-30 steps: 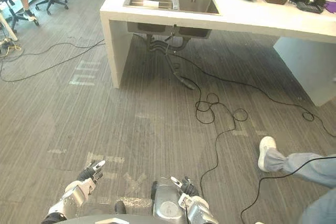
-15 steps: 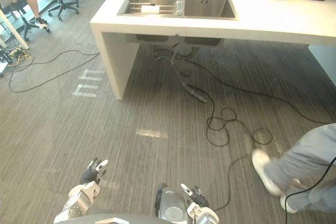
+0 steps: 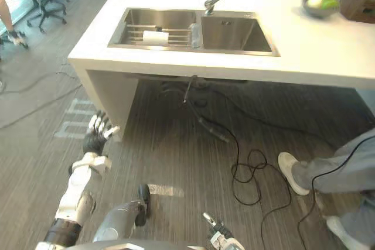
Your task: Walk over to the sink, pick up the cup, carry it to the dishwasher, place the cup inside the dishwasher, then close the dishwasher door
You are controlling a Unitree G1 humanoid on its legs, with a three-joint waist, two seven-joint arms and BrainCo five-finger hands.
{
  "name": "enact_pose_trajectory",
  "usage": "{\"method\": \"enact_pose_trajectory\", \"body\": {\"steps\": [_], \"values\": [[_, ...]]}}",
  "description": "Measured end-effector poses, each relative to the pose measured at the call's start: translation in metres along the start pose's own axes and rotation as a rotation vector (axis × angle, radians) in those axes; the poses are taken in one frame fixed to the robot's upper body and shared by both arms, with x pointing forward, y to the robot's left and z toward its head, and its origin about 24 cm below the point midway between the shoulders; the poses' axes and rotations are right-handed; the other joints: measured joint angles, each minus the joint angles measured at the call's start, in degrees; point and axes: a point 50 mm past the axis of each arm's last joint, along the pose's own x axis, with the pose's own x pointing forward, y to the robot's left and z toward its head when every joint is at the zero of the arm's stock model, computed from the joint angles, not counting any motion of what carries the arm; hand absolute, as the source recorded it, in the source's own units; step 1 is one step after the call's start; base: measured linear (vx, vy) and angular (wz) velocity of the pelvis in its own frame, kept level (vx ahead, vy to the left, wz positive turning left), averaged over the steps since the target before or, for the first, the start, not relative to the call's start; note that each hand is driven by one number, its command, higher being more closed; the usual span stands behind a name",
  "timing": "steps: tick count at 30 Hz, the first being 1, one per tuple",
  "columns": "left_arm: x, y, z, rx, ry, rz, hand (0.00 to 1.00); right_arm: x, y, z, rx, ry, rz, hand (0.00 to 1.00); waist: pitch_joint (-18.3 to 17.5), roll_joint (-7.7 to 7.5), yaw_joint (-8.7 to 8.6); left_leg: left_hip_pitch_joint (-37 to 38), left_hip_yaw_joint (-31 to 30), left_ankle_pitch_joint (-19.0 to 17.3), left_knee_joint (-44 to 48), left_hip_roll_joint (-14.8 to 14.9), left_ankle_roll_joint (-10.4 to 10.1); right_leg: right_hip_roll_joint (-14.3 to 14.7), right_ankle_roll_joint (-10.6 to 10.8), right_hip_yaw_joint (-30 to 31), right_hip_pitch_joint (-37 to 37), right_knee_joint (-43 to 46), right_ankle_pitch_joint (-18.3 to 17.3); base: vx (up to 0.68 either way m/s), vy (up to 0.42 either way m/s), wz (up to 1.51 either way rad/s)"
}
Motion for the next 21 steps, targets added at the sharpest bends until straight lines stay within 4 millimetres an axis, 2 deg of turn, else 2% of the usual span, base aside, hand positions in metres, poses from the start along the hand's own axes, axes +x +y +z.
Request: {"method": "enact_pose_trajectory", "body": {"steps": [1, 2, 3, 4, 5, 6, 7, 8, 9, 10, 11, 12, 13, 14, 15, 16, 18, 19, 20, 21], "values": [[0.003, -0.004, 0.007, -0.006, -0.028, -0.009, 0.00, 0.000, -0.003, -0.001, 0.019, 0.008, -0.014, 0.00, -0.18, -0.09, 0.12, 0.16, -0.01, -0.59, -0.27, -0.90, 1.10, -0.81, 0.00, 0.47, -1.18, 2.62, 0.58, 0.51, 0.265, 0.28], [0.006, -0.008, 0.020, -0.013, -0.077, -0.019, 0.00, -0.001, -0.009, -0.005, 0.039, 0.028, -0.046, 0.00, -0.35, -0.16, 0.37, 1.52, 0.14, -1.87, -1.30, -2.49, 2.79, -2.32, 1.32, 1.55, -4.04, 10.05, 2.44, 0.52, 0.247, 0.13], [0.011, -0.007, 0.030, -0.014, -0.112, -0.011, 0.00, -0.001, -0.010, -0.008, 0.045, 0.037, -0.057, 0.00, -0.37, -0.20, 0.54, 4.35, 0.36, -3.15, -3.31, -3.95, 3.77, -4.03, 6.84, 2.64, -8.38, 20.91, 6.73, 0.52, 0.235, 0.09], [0.013, -0.007, 0.033, -0.009, -0.118, -0.005, 0.00, -0.001, -0.010, -0.009, 0.046, 0.038, -0.055, 0.00, -0.37, -0.19, 0.41, 6.18, 0.27, -3.65, -4.48, -4.52, 4.11, -4.96, 10.90, 3.29, -10.90, 26.91, 10.44, 0.63, 0.263, 0.01], [0.015, -0.004, 0.039, 0.011, -0.133, 0.012, 0.00, -0.001, -0.006, -0.014, 0.058, 0.044, -0.045, 0.00, -0.41, -0.40, 0.15, 9.99, 0.01, -4.57, -6.44, -5.74, 3.76, -6.75, 16.52, 4.14, -16.74, 40.59, 17.03, 0.51, 0.202, -0.04], [0.015, -0.002, 0.044, 0.025, -0.142, 0.027, 0.00, -0.001, -0.006, -0.016, 0.081, 0.013, -0.048, 0.00, -0.47, -0.47, -0.06, 13.91, -0.10, -5.70, -8.06, -6.47, 3.46, -8.66, 13.87, 3.18, -21.67, 50.78, 17.62, 0.49, 0.183, -0.09], [0.015, -0.001, 0.045, 0.026, -0.145, 0.038, 0.00, -0.001, -0.007, -0.013, 0.076, -0.001, -0.050, 0.00, -0.55, -0.32, -0.36, 15.76, -0.22, -6.45, -8.59, -6.57, 3.30, -9.49, 11.22, 2.00, -23.92, 54.14, 16.98, 0.46, 0.153, -0.11], [0.015, -0.001, 0.045, 0.023, -0.147, 0.056, 0.00, -0.001, -0.008, -0.010, 0.066, -0.015, -0.053, 0.00, -0.79, 0.08, -0.75, 18.71, -0.72, -8.03, -9.09, -6.53, 3.05, -10.74, 6.76, -1.09, -28.17, 56.68, 14.75, 0.35, 0.099, -0.03], [0.016, 0.000, 0.046, 0.024, -0.150, 0.062, 0.00, -0.001, -0.008, -0.010, 0.065, -0.017, -0.055, 0.00, -0.86, 0.18, -1.02, 19.91, -1.20, -8.78, -9.11, -6.43, 3.01, -11.24, 4.92, -2.85, -29.97, 56.32, 13.25, 0.42, 0.089, 0.17], [0.016, -0.002, 0.046, 0.021, -0.158, 0.066, 0.00, -0.002, -0.010, -0.013, 0.071, -0.011, -0.059, 0.00, -0.94, 0.24, -1.68, 21.94, -2.38, -9.91, -9.13, -6.15, 2.72, -11.67, 3.04, -5.81, -33.26, 52.15, 10.34, 0.41, 0.034, 0.48], [0.015, -0.003, 0.047, 0.014, -0.165, 0.064, 0.00, -0.004, -0.013, -0.019, 0.106, -0.007, -0.066, 0.00, -1.02, 0.25, -2.44, 23.41, -3.61, -10.72, -8.91, -5.67, 2.65, -11.34, 2.60, -7.55, -35.51, 42.75, 8.15, 0.42, 0.005, 0.59], [0.015, -0.003, 0.048, 0.011, -0.173, 0.063, 0.00, -0.005, -0.015, -0.021, 0.107, -0.003, -0.071, 0.00, -1.03, 0.23, -2.61, 24.00, -4.42, -11.17, -8.81, -5.47, 2.56, -11.15, 2.84, -8.08, -36.32, 36.87, 8.05, 0.51, -0.069, 0.74], [0.015, -0.003, 0.051, 0.003, -0.201, 0.062, 0.00, -0.007, -0.021, -0.026, 0.124, 0.004, -0.088, 0.00, -1.02, 0.31, -2.86, 24.74, -6.34, -12.65, -7.88, -4.67, 2.57, -10.11, 3.14, -8.22, -37.01, 19.45, 10.53, 0.43, -0.089, 0.60], [0.015, -0.002, 0.052, 0.002, -0.214, 0.061, 0.00, -0.008, -0.022, -0.031, 0.137, 0.011, -0.093, 0.00, -1.03, 0.31, -2.76, 24.96, -7.03, -13.42, -7.32, -4.38, 2.31, -9.42, 3.50, -7.84, -36.76, 12.77, 12.65, 0.50, -0.133, 0.77], [0.014, 0.000, 0.055, 0.002, -0.240, 0.061, 0.00, -0.011, -0.027, -0.038, 0.151, 0.028, -0.110, 0.00, -1.02, 0.31, -2.52, 25.46, -8.59, -15.21, -6.25, -3.79, 1.44, -8.78, 3.46, -6.96, -36.43, 4.63, 16.61, 0.41, -0.161, 0.71], [0.010, 0.005, 0.056, -0.002, -0.264, 0.064, 0.00, -0.013, -0.033, -0.044, 0.154, 0.052, -0.128, 0.00, -1.10, 0.20, -2.53, 27.42, -10.28, -16.96, -5.58, -3.25, 0.57, -9.30, 3.21, -6.76, -36.12, 5.20, 20.01, 0.40, -0.190, 0.72], [0.004, 0.011, 0.059, -0.028, -0.296, 0.073, 0.00, -0.017, -0.039, -0.054, 0.159, 0.083, -0.142, 0.00, -1.79, -0.27, -2.63, 29.35, -12.75, -19.79, -4.13, -2.86, -1.20, -10.27, 2.40, -5.65, -35.61, 12.76, 21.31, 0.38, -0.256, 0.67], [0.003, 0.013, 0.063, -0.038, -0.316, 0.068, 0.00, -0.018, -0.039, -0.058, 0.163, 0.094, -0.141, 0.00, -2.49, -1.45, -2.60, 29.78, -13.41, -20.89, -3.48, -2.96, -2.34, -10.37, 2.04, -5.63, -35.00, 14.35, 22.89, 0.44, -0.352, 0.59], [-0.001, 0.014, 0.068, -0.056, -0.354, 0.066, 0.00, -0.019, -0.038, -0.063, 0.159, 0.109, -0.135, 0.00, -3.57, -2.60, -1.86, 29.85, -14.04, -23.63, -1.09, -2.52, -3.83, -10.01, 2.19, -6.38, -32.94, 13.92, 19.49, 0.41, -0.356, 0.18], [-0.003, 0.010, 0.069, -0.079, -0.365, 0.064, 0.00, -0.018, -0.040, -0.056, 0.119, 0.098, -0.127, 0.00, -4.12, -0.81, -1.14, 28.86, -13.42, -25.50, 1.23, -0.27, -5.11, -7.84, 1.78, -7.38, -31.65, 11.63, 17.24, 0.37, -0.341, 0.01]]}}
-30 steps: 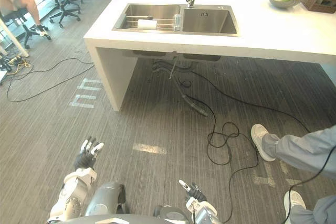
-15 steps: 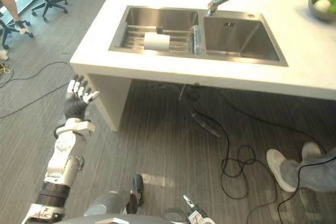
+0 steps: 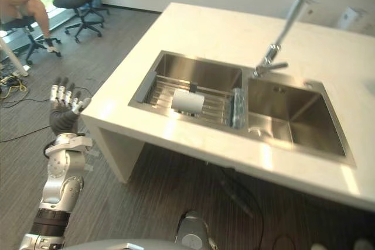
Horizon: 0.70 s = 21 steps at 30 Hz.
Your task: Walk over to the sink, pick up the cup, carry it to the dishwasher, place the cup inside the dishwasher, then close the dishwasher door
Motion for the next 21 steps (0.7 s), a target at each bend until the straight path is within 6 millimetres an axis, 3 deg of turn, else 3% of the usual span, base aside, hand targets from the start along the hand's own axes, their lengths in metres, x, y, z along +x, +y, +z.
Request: {"method": "enact_pose_trajectory", "body": {"steps": [3, 6, 8, 10, 11, 13, 14, 17, 18, 19, 20, 21], "values": [[-0.004, -0.013, -0.007, -0.032, 0.038, -0.018, 0.00, 0.002, 0.004, 0.014, -0.045, -0.015, 0.010, 0.00, -1.66, 2.60, -0.88, -0.41, 1.04, 2.20, -1.88, 3.50, -1.09, 4.01, -1.25, -2.35, 2.47, -7.05, 0.63, 0.28, -0.255, 0.01], [-0.005, -0.020, -0.005, -0.030, 0.036, -0.041, 0.00, 0.002, 0.001, 0.012, -0.062, 0.017, 0.000, 0.00, -2.70, 2.55, -1.05, 0.12, 2.39, 5.70, -4.26, 4.90, -0.74, 6.75, -2.19, -2.54, 5.24, -13.80, 3.05, 0.20, -0.202, -0.08], [-0.005, -0.023, -0.002, -0.028, 0.031, -0.056, 0.00, 0.002, 0.002, 0.009, -0.070, 0.043, 0.007, 0.00, -3.04, 2.00, -0.99, -2.53, 2.45, 6.51, -1.48, 4.80, -0.66, 7.04, -2.25, -2.46, 5.28, -16.37, 3.73, 0.05, -0.103, 0.00], [-0.005, -0.025, -0.003, -0.025, 0.042, -0.066, 0.00, 0.002, 0.001, 0.009, -0.090, 0.069, 0.003, 0.00, -2.71, 1.70, -0.61, -8.09, 3.81, 6.49, 9.15, 4.84, -0.66, 7.32, -2.73, -2.54, 7.10, -19.99, 4.58, 0.04, -0.087, 0.22], [-0.005, -0.025, -0.004, -0.022, 0.051, -0.068, 0.00, 0.001, 0.000, 0.009, -0.088, 0.091, -0.004, 0.00, -1.34, 1.83, -0.38, -12.27, 5.54, 4.85, 18.64, 6.14, -0.86, 7.46, -3.20, -2.75, 10.36, -22.43, 5.11, 0.03, -0.045, 0.22], [-0.009, -0.024, -0.003, -0.021, 0.054, -0.079, 0.00, 0.000, -0.005, 0.008, -0.095, 0.122, -0.020, 0.00, -0.27, 1.78, 0.30, -13.97, 7.64, 0.88, 19.13, 7.64, -0.61, 7.39, -3.21, -2.79, 13.31, -22.77, 4.36, 0.01, -0.011, 0.08], [-0.011, -0.025, 0.000, -0.018, 0.046, -0.100, 0.00, -0.001, -0.007, 0.007, -0.096, 0.129, -0.026, 0.00, -0.15, 1.87, 0.68, -15.15, 7.50, 0.60, 17.33, 7.65, -0.67, 7.01, -3.24, -2.61, 14.14, -22.71, 3.98, 0.01, 0.042, -0.12], [-0.017, -0.030, 0.023, -0.005, -0.022, -0.205, 0.00, -0.002, -0.011, 0.007, -0.094, 0.134, -0.038, 0.00, 0.10, 2.15, 1.56, -19.02, 5.79, 4.67, 12.16, 7.59, -1.63, 5.60, -2.43, -0.76, 13.83, -21.84, 3.40, 0.00, 0.118, -0.47], [-0.017, -0.036, 0.036, -0.032, -0.070, -0.269, 0.00, -0.004, -0.019, 0.007, -0.092, 0.130, -0.053, 0.00, -0.10, 3.63, 2.61, -19.87, 5.01, 13.11, 11.52, 8.54, -2.11, 6.44, -1.41, 2.31, 13.48, -21.73, 3.64, 0.05, 0.178, -0.87], [-0.018, -0.039, 0.040, -0.044, -0.081, -0.285, 0.00, -0.005, -0.022, 0.009, -0.093, 0.125, -0.063, 0.00, -0.41, 4.65, 2.75, -19.93, 4.67, 16.67, 11.09, 9.01, -3.07, 7.05, -0.78, 3.01, 13.44, -21.87, 4.11, 0.07, 0.193, -0.85], [-0.017, -0.041, 0.043, -0.053, -0.090, -0.305, 0.00, -0.006, -0.024, 0.010, -0.089, 0.113, -0.078, 0.00, -0.80, 5.48, 2.31, -19.44, 4.68, 13.85, 10.03, 9.43, -3.87, 7.41, -0.17, 3.88, 13.36, -21.80, 4.53, 0.09, 0.241, -0.36], [-0.016, -0.046, 0.049, -0.086, -0.102, -0.334, 0.00, -0.008, -0.029, 0.011, -0.071, 0.092, -0.085, 0.00, -1.77, 6.98, 1.52, -17.70, 4.54, 9.20, 4.66, 9.84, -2.89, 7.86, 0.84, 4.03, 11.55, -21.07, 4.72, 0.07, 0.192, -0.18]]}}
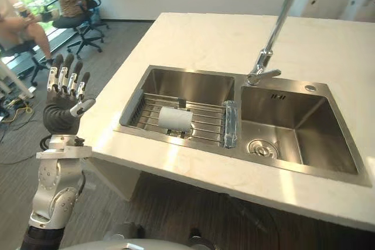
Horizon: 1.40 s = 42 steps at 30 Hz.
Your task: Walk over to the sink, pick up the cup, carry it to the dishwasher, place the cup inside the dishwasher, then close the dishwasher door
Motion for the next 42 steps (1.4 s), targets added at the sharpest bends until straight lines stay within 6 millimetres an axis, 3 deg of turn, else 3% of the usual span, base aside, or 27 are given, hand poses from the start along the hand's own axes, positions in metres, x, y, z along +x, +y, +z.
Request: {"method": "enact_pose_trajectory", "body": {"steps": [1, 3, 5, 11, 15, 19, 25, 30, 34, 38, 42], "values": [[0.001, 0.000, 0.001, -0.003, -0.006, -0.006, 0.00, 0.000, 0.001, 0.001, 0.003, -0.009, 0.001, 0.00, -0.10, 0.08, -0.28, -0.10, 0.01, -0.07, -0.49, -0.02, 0.26, 0.03, 0.18, -0.02, -0.46, 0.31, -0.06, 0.06, 0.252, -0.07], [0.008, 0.006, 0.007, -0.007, -0.016, -0.011, 0.00, 0.002, 0.005, -0.011, 0.034, -0.007, 0.001, 0.00, -0.92, -3.02, -0.73, 1.23, 4.28, 1.76, -6.95, -2.38, 1.04, -3.40, 1.79, 0.39, -2.43, 0.62, 0.83, 0.03, 0.156, -0.02], [0.010, 0.005, 0.008, -0.028, -0.020, -0.014, 0.00, 0.001, 0.002, -0.022, 0.075, -0.003, -0.003, 0.00, -1.22, -4.69, -1.32, 4.19, 6.03, 3.31, -12.53, -4.07, 0.85, -5.51, 2.54, 0.28, -2.08, 0.43, 0.70, 0.08, 0.088, 0.13], [0.009, -0.015, -0.007, -0.091, 0.050, -0.068, 0.00, 0.000, -0.001, -0.028, 0.165, -0.013, 0.003, 0.00, -3.23, -4.95, -2.39, 7.04, 7.21, 8.15, -17.82, -4.64, 1.51, -5.90, 3.65, -1.60, -0.06, -2.46, 0.82, 0.11, 0.022, 0.11], [0.011, -0.019, -0.023, -0.101, 0.110, -0.052, 0.00, 0.000, -0.001, -0.031, 0.217, -0.021, 0.008, 0.00, -3.50, -5.06, -2.41, 8.77, 7.28, 8.66, -19.24, -4.49, 1.57, -5.33, 3.82, -2.20, 2.19, -4.74, 0.99, 0.12, -0.031, 0.04], [0.010, -0.025, -0.030, 0.009, 0.120, -0.097, 0.00, 0.000, 0.000, -0.032, 0.228, -0.030, 0.031, 0.00, -3.85, -5.29, -2.41, 9.71, 7.63, 8.63, -20.16, -4.33, 1.51, -4.99, 3.84, -2.19, 3.15, -5.82, 1.14, 0.02, -0.015, -0.02], [0.014, -0.046, -0.040, 0.245, 0.094, -0.246, 0.00, 0.000, 0.001, -0.034, 0.257, -0.027, 0.046, 0.00, -5.89, -6.99, -2.43, 11.02, 9.01, 8.41, -21.01, -3.95, 1.26, -4.46, 3.68, -1.33, 4.06, -7.28, 1.74, -0.01, -0.012, -0.10], [-0.001, -0.078, -0.063, 0.425, 0.176, -0.500, 0.00, 0.000, 0.002, -0.037, 0.318, -0.020, 0.053, 0.00, -6.62, -7.59, -3.52, 12.02, 10.84, 8.09, -21.31, -3.85, 1.15, -4.37, 3.77, 0.23, 3.99, -7.52, 1.96, -0.02, -0.007, -0.17], [-0.010, -0.083, -0.079, 0.526, 0.233, -0.564, 0.00, 0.000, 0.002, -0.036, 0.341, -0.018, 0.055, 0.00, -6.66, -7.74, -4.34, 13.78, 13.21, 7.83, -22.09, -3.74, 1.01, -4.15, 3.81, 2.07, 3.89, -7.57, 2.16, -0.02, -0.006, -0.31], [-0.001, -0.083, -0.075, 0.568, 0.189, -0.539, 0.00, -0.002, -0.002, -0.032, 0.352, -0.060, 0.048, 0.00, -6.34, -8.48, -4.63, 15.15, 15.34, 7.01, -22.03, -3.82, 0.92, -4.26, 4.27, 4.24, 3.69, -6.46, 2.00, -0.01, 0.009, -0.25], [0.015, -0.087, -0.069, 0.589, 0.113, -0.523, 0.00, -0.006, -0.016, -0.023, 0.342, -0.160, 0.000, 0.00, -6.16, -9.29, -6.08, 14.96, 14.89, 5.75, -21.36, -5.12, 1.63, -6.11, 5.60, 4.34, 1.27, 0.15, -1.20, -0.02, 0.058, 0.02]]}}
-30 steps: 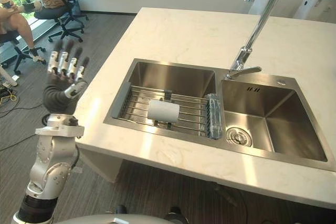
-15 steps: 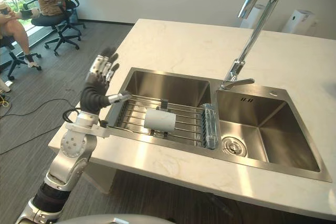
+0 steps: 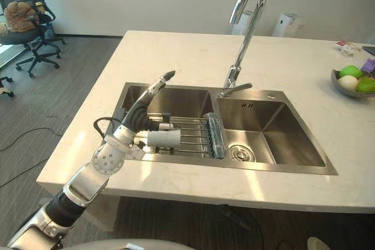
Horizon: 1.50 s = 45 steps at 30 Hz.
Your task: Walk over to the sink, pick up the cup, carry it to the dishwasher, place the cup inside the dishwasher, then close the dishwasher door
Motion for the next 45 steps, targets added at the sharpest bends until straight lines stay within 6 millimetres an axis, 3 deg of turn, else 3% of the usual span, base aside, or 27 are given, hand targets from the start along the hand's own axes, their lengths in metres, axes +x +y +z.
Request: {"method": "enact_pose_trajectory", "body": {"steps": [3, 5, 7, 9, 11, 15, 19, 24, 27, 32, 37, 39, 45], "values": [[0.003, 0.008, -0.004, 0.083, -0.006, 0.048, 0.00, -0.001, -0.004, 0.008, 0.049, -0.049, 0.007, 0.00, -0.33, -0.78, 0.45, -0.08, 1.24, -1.27, 1.81, -0.31, 0.33, -1.46, -0.47, -1.92, -1.29, 0.93, -0.58, -0.03, 0.056, -0.24], [0.004, 0.036, -0.010, 0.159, 0.016, 0.199, 0.00, 0.000, -0.001, 0.010, 0.120, -0.043, 0.043, 0.00, -0.23, -1.85, 1.08, -0.05, 3.32, -1.99, 3.45, -0.07, 0.39, -3.73, -1.19, -9.14, -1.73, 1.81, 0.45, 0.01, 0.052, -0.49], [0.005, 0.057, -0.019, 0.194, 0.064, 0.310, 0.00, 0.000, 0.000, 0.006, 0.219, -0.003, 0.065, 0.00, -0.44, -2.34, 0.85, -0.55, 3.33, -2.68, 4.63, 0.49, 0.05, -3.26, -0.54, -9.48, -1.50, 1.39, 1.68, 0.03, -0.001, -0.18], [0.001, 0.090, -0.042, 0.247, 0.168, 0.469, 0.00, -0.001, 0.000, -0.002, 0.332, 0.059, 0.057, 0.00, -0.40, -2.28, 0.48, -1.30, 3.26, -3.30, 5.89, 1.09, -0.25, -2.59, -0.69, -9.69, -0.85, -0.31, 2.61, 0.03, -0.022, -0.04], [-0.008, 0.102, -0.056, 0.265, 0.239, 0.533, 0.00, -0.002, -0.003, -0.013, 0.335, 0.095, 0.031, 0.00, -0.20, -1.98, 0.38, -1.28, 3.45, -3.82, 6.60, 1.62, -0.43, -2.03, -0.64, -9.84, 0.47, -2.49, 3.55, 0.01, -0.008, -0.02], [-0.009, 0.097, -0.063, 0.262, 0.267, 0.499, 0.00, -0.002, 0.000, -0.028, 0.180, 0.170, 0.012, 0.00, -0.13, -1.65, 0.25, -1.86, 3.52, -4.13, 6.49, 2.15, -0.58, -1.53, -0.70, -10.71, 0.88, -3.86, 3.75, 0.00, -0.017, 0.05], [-0.014, 0.063, -0.084, 0.269, 0.353, 0.273, 0.00, -0.001, 0.000, -0.021, 0.095, 0.130, -0.016, 0.00, -0.45, -0.02, -1.25, -1.12, 3.71, -3.36, 5.11, 2.24, -1.16, -0.81, -0.78, -11.33, 2.38, -6.87, 4.55, 0.04, -0.029, 0.02], [-0.020, 0.009, -0.089, 0.320, 0.358, -0.093, 0.00, 0.003, 0.011, -0.015, 0.088, 0.116, 0.000, 0.00, 0.17, 1.60, -3.07, -1.24, 3.03, -2.89, 4.24, 2.55, -1.56, -0.10, -0.81, -12.77, 2.79, -8.23, 5.03, 0.02, -0.040, 0.04], [-0.026, -0.011, -0.091, 0.370, 0.376, -0.245, 0.00, 0.006, 0.022, -0.012, 0.048, 0.127, 0.031, 0.00, 0.87, 1.81, -4.24, -1.18, 2.81, -2.88, 4.27, 2.48, -1.56, -0.13, -0.81, -12.88, 2.93, -8.23, 5.04, -0.01, -0.004, 0.01], [-0.033, -0.009, -0.101, 0.473, 0.451, -0.315, 0.00, 0.009, 0.034, -0.013, -0.007, 0.151, 0.045, 0.00, 2.54, 1.36, -5.47, -1.27, 2.21, -2.41, 4.27, 2.36, -1.49, -0.17, -0.99, -13.29, 2.89, -8.63, 5.18, -0.08, -0.020, 0.04], [-0.038, -0.004, -0.106, 0.562, 0.493, -0.372, 0.00, 0.010, 0.036, -0.009, -0.009, 0.138, 0.025, 0.00, 3.28, 2.07, -5.77, -1.22, 2.58, -2.28, 3.97, 2.40, -1.56, 0.03, -1.16, -12.74, 2.47, -8.70, 5.38, -0.05, -0.016, -0.05], [-0.037, -0.002, -0.107, 0.609, 0.509, -0.377, 0.00, 0.011, 0.037, -0.008, -0.004, 0.133, 0.024, 0.00, 3.44, 2.25, -6.70, -1.19, 2.62, -2.26, 3.80, 2.41, -1.61, 0.11, -1.17, -12.68, 2.39, -8.71, 5.41, 0.00, -0.004, -0.02], [-0.036, 0.006, -0.111, 0.683, 0.515, -0.333, 0.00, 0.011, 0.035, -0.008, -0.001, 0.136, 0.010, 0.00, 5.10, 2.94, -7.42, -0.99, 3.14, -2.28, 3.81, 2.43, -1.64, 0.13, -1.16, -12.42, 2.47, -8.72, 5.63, 0.00, -0.003, -0.03]]}}
